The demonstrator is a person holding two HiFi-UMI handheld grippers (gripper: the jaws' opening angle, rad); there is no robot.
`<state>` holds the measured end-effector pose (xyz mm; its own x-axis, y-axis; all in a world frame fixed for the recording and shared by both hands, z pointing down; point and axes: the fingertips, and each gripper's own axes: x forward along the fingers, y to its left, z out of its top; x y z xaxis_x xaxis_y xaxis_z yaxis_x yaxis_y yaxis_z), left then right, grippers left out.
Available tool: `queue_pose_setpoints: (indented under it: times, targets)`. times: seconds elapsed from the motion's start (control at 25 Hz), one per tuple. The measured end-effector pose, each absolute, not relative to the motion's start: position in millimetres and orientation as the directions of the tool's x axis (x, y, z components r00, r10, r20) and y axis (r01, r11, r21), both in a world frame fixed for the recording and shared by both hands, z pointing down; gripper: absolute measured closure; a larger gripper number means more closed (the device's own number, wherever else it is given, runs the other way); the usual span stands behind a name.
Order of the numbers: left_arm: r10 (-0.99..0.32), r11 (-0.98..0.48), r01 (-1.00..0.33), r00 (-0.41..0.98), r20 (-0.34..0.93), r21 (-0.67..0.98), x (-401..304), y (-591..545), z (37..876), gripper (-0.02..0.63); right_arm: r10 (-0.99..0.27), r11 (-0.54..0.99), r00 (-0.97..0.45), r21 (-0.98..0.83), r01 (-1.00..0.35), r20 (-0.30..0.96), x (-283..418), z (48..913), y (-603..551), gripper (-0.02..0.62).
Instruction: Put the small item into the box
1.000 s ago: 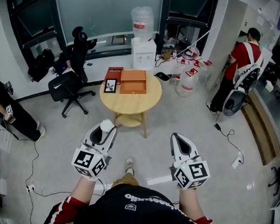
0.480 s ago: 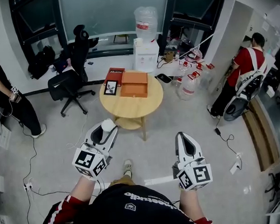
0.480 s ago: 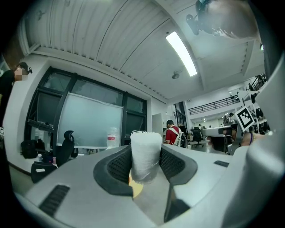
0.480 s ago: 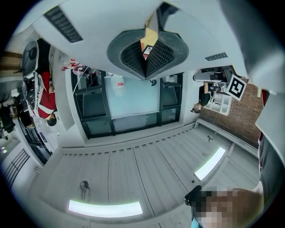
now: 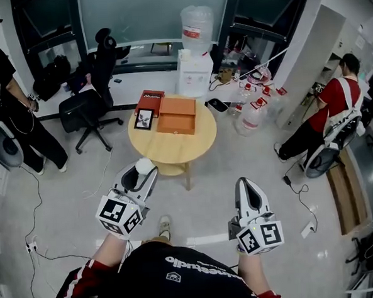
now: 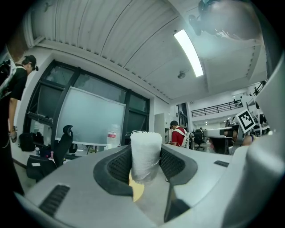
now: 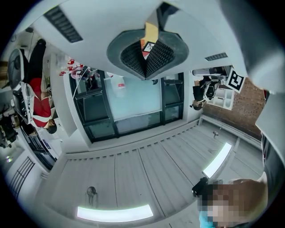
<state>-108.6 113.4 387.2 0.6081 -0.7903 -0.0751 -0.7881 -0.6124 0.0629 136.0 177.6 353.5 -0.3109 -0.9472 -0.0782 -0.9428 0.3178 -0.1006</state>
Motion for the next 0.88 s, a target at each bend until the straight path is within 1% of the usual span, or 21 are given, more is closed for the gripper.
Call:
queue_pose_setpoints:
  times: [0.32,0.6,0.88]
  targets:
    - [-0.799,-0.601,-0.796,0.597,-0.073,0.068,-111,63,400,0.420,-0.938,0.347,-0.344,-0.098,-0.933,-0.039,130,360,115,0.569]
    - [-0.823,-0.568,-0.814,0.566,-0.054,0.121,-127,3,406,0.420,-0.928,0.370,-0.373,-0.093,-0.925,0.019,118,366,54,0.569]
    - [-0.811,-0.584,-0.801,0.582,-0.058,0.129,-128,-53,400,0.420,-0.929,0.365,-0.369,-0.089,-0.927,0.037,113,359,-2,0.569]
